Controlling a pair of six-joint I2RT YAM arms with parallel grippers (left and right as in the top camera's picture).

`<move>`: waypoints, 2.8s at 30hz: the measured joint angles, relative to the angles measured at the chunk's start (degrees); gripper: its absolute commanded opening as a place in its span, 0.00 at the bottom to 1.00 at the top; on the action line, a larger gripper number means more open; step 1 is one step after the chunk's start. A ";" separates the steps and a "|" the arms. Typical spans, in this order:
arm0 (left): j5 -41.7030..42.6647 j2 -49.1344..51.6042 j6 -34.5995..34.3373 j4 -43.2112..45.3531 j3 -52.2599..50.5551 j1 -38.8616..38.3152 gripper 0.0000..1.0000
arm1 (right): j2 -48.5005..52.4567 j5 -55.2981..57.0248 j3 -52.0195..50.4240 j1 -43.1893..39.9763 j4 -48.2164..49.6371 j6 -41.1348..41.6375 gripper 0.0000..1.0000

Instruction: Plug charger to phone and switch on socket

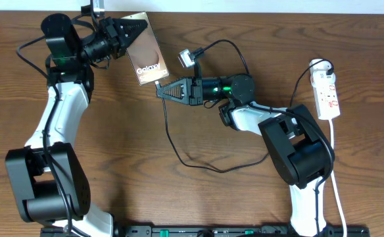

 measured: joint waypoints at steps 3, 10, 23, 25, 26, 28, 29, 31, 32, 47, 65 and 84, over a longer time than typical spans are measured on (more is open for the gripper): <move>0.00 0.00 0.00 0.00 0.00 -0.02 0.07 | 0.00 0.02 0.00 0.00 0.00 0.00 0.01; -0.07 0.00 0.02 0.04 0.00 -0.81 0.07 | 0.00 -0.46 0.00 0.02 0.00 0.00 0.01; -0.02 0.00 2.19 0.04 0.00 -0.85 0.08 | 0.00 -0.61 0.00 0.02 0.00 0.02 0.01; 0.11 0.00 2.62 0.04 0.00 -0.85 0.07 | 0.00 -0.66 0.00 0.02 0.00 0.02 0.01; 0.17 0.00 2.75 0.04 0.00 -0.85 0.07 | 0.00 -0.70 0.00 0.02 0.00 0.02 0.01; 0.20 0.00 2.82 0.04 0.00 -0.85 0.07 | 0.00 -0.72 0.00 0.02 0.00 0.02 0.01; 0.24 0.00 2.82 0.04 0.00 -0.85 0.07 | 0.00 -0.74 0.00 0.02 0.00 0.02 0.01; 0.39 0.00 2.80 0.04 0.00 -0.85 0.07 | 0.00 -0.87 0.00 0.02 0.00 0.02 0.01; 0.42 0.00 2.78 0.04 0.00 -0.85 0.08 | 0.00 -0.87 0.00 0.02 0.00 0.02 0.01; -0.13 0.00 2.78 0.44 0.00 -0.63 0.08 | 0.00 1.66 -0.37 0.33 0.02 0.46 0.01; -1.84 0.00 2.75 0.76 0.00 -0.26 0.07 | 0.02 7.63 -0.76 1.09 0.02 1.92 0.01; -2.73 0.00 2.62 0.85 0.00 0.00 0.07 | 0.04 8.81 -0.81 1.09 0.02 1.92 0.01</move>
